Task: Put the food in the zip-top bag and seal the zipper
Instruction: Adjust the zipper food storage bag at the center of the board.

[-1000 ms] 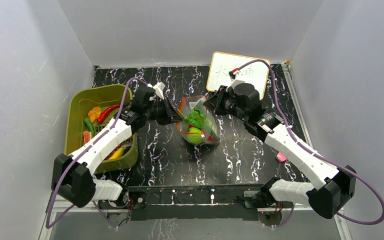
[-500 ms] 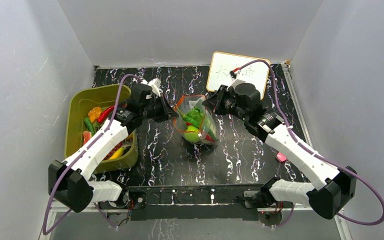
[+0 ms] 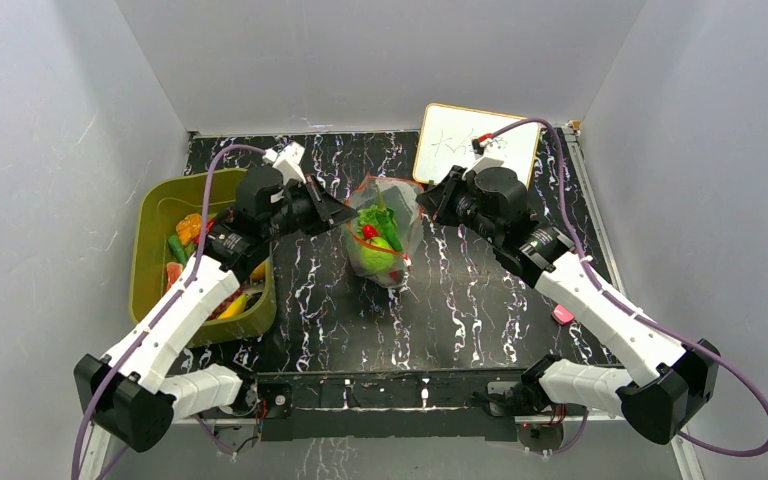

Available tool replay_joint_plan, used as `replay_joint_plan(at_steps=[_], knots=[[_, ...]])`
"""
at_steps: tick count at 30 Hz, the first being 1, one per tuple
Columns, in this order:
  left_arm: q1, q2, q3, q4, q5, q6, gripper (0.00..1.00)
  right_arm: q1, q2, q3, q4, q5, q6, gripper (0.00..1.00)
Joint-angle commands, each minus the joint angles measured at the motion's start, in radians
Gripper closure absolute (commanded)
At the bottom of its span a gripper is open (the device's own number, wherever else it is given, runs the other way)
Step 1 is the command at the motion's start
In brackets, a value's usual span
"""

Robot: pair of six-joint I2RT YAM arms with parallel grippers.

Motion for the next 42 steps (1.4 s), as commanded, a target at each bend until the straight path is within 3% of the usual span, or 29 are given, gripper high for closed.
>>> replay_joint_plan(at_steps=[1,7,14,21,25,30,35,38,40,41,42], knots=[[0.002,-0.022,-0.012,0.151,0.119,-0.049,1.00,0.000,-0.030,0.026,0.054,0.026,-0.034,1.00],[0.002,0.046,-0.067,0.342,0.279,-0.164,1.00,0.000,-0.061,0.072,0.062,-0.014,-0.015,1.00],[-0.004,0.115,-0.102,0.396,0.295,-0.224,1.00,0.000,-0.042,0.100,-0.021,-0.008,-0.045,1.00],[-0.006,0.100,-0.101,0.265,0.189,-0.160,0.95,0.000,-0.039,0.067,-0.017,0.049,-0.072,1.00],[-0.006,0.088,-0.127,0.214,0.142,-0.138,0.88,-0.001,-0.022,0.022,0.071,-0.047,-0.049,1.00],[-0.005,0.060,-0.074,0.087,0.015,-0.067,0.70,-0.001,-0.022,0.046,0.113,-0.105,-0.029,1.00],[-0.005,0.007,0.065,-0.168,-0.257,0.103,0.49,0.000,0.002,0.087,0.124,-0.145,-0.004,1.00],[-0.004,-0.023,0.105,-0.241,-0.405,0.157,0.30,0.000,0.012,0.077,0.125,-0.168,-0.011,1.00],[-0.004,-0.024,0.112,-0.252,-0.429,0.168,0.20,0.000,0.014,0.071,0.128,-0.173,-0.014,1.00],[-0.004,-0.022,0.115,-0.260,-0.443,0.172,0.07,0.000,0.015,0.069,0.128,-0.172,-0.013,1.00],[-0.004,-0.021,0.120,-0.268,-0.456,0.179,0.02,0.000,0.017,0.067,0.129,-0.172,-0.011,1.00]])
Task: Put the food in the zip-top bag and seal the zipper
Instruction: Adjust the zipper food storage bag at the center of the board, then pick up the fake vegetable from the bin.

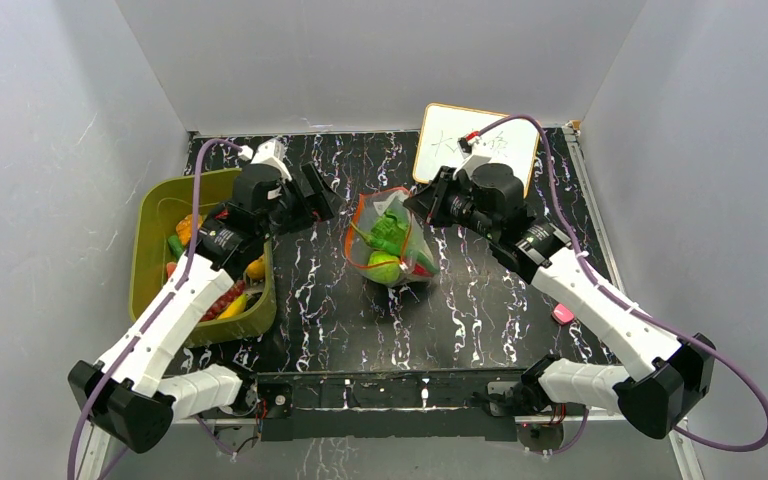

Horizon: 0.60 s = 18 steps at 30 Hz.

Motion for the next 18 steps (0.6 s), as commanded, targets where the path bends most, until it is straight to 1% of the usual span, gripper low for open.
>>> replay_joint_plan(at_steps=[1,5,8,9,11,14,17,18], knots=[[0.002,-0.013,0.048,-0.098,-0.146,0.073,0.02,0.000,-0.009,0.043,0.117,-0.024,0.003,1.00],[0.022,0.011,0.088,-0.149,-0.208,0.116,0.02,-0.001,-0.006,0.048,0.127,-0.029,0.009,1.00],[0.069,0.017,0.096,-0.172,-0.218,0.128,0.02,0.000,-0.004,0.040,0.111,-0.018,0.025,1.00],[0.147,0.018,0.100,-0.178,-0.176,0.153,0.02,0.000,-0.010,0.016,0.106,-0.018,0.029,1.00],[0.189,0.015,0.096,-0.170,-0.158,0.180,0.03,0.000,-0.015,0.005,0.102,-0.016,0.028,1.00],[0.244,0.012,0.098,-0.163,-0.148,0.217,0.11,0.000,-0.022,-0.002,0.097,-0.006,0.022,1.00],[0.310,0.010,0.096,-0.154,-0.146,0.240,0.24,0.000,-0.028,-0.004,0.093,0.001,0.016,1.00],[0.337,0.008,0.092,-0.142,-0.140,0.252,0.26,0.000,-0.031,-0.005,0.092,0.002,0.015,1.00]])
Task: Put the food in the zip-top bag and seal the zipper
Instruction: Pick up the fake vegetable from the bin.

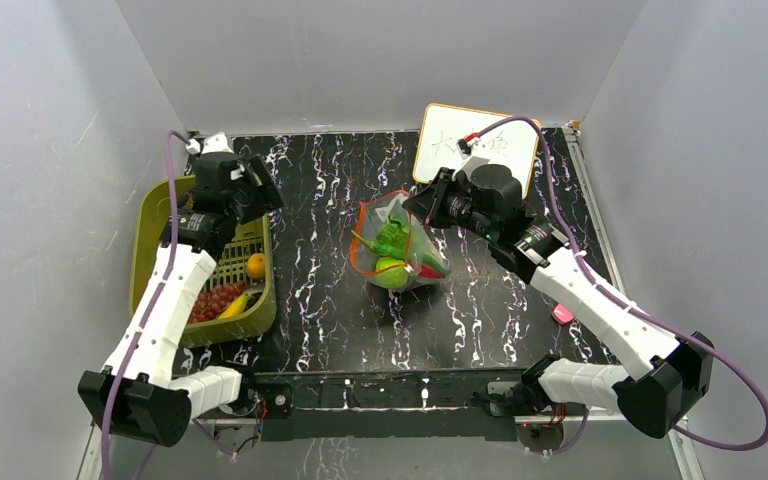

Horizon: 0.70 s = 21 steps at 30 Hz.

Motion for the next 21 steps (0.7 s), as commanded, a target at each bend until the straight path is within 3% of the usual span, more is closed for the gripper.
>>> replay_joint_plan(at_steps=[1,8,12,21], knots=[[0.100,-0.014,0.022,0.025,0.030,0.085,0.28,0.000,-0.039,0.004,0.084,0.011,-0.006,1.00],[0.268,0.094,0.034,0.073,0.079,0.159,0.31,-0.001,-0.061,0.007,0.057,0.030,-0.021,1.00],[0.337,0.135,0.007,0.134,0.060,0.259,0.25,0.000,-0.073,0.002,0.064,0.028,-0.018,1.00],[0.408,0.143,-0.129,0.265,-0.019,0.663,0.25,0.000,-0.068,0.019,0.023,0.017,-0.024,1.00]])
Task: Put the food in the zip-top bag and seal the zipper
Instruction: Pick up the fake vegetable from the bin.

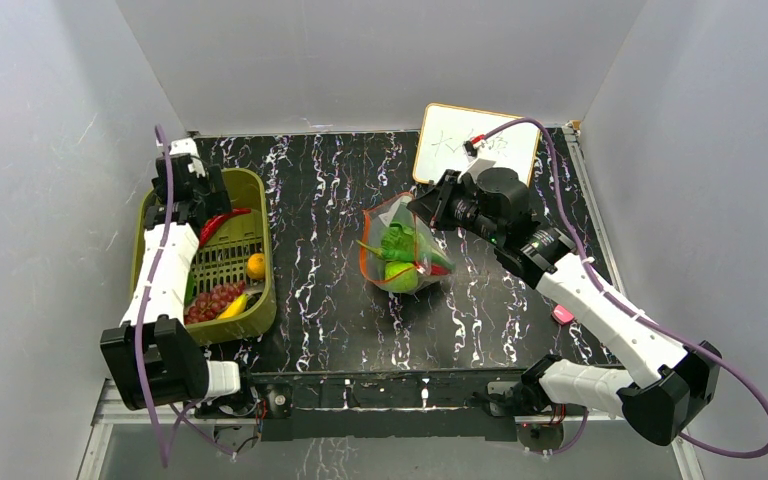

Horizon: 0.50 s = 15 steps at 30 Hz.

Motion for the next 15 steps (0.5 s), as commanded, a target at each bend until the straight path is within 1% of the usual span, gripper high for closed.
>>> replay_joint_plan(at_steps=[1,4,9,11,15], knots=[[0.025,-0.025,-0.073,0.087,-0.031,0.251,0.25,-0.001,-0.019,0.043,0.029,-0.005,-0.022,1.00],[0.027,-0.017,-0.131,0.141,-0.035,0.366,0.25,0.000,-0.001,0.067,0.002,-0.008,-0.029,1.00],[0.028,0.035,-0.148,0.189,-0.043,0.531,0.26,0.000,-0.007,0.081,-0.011,0.001,-0.019,1.00],[0.028,0.081,-0.146,0.211,-0.046,0.565,0.27,0.000,-0.002,0.098,-0.033,0.024,-0.024,1.00],[0.037,0.133,-0.146,0.233,-0.037,0.580,0.31,0.000,0.023,0.154,-0.090,0.049,-0.043,1.00]])
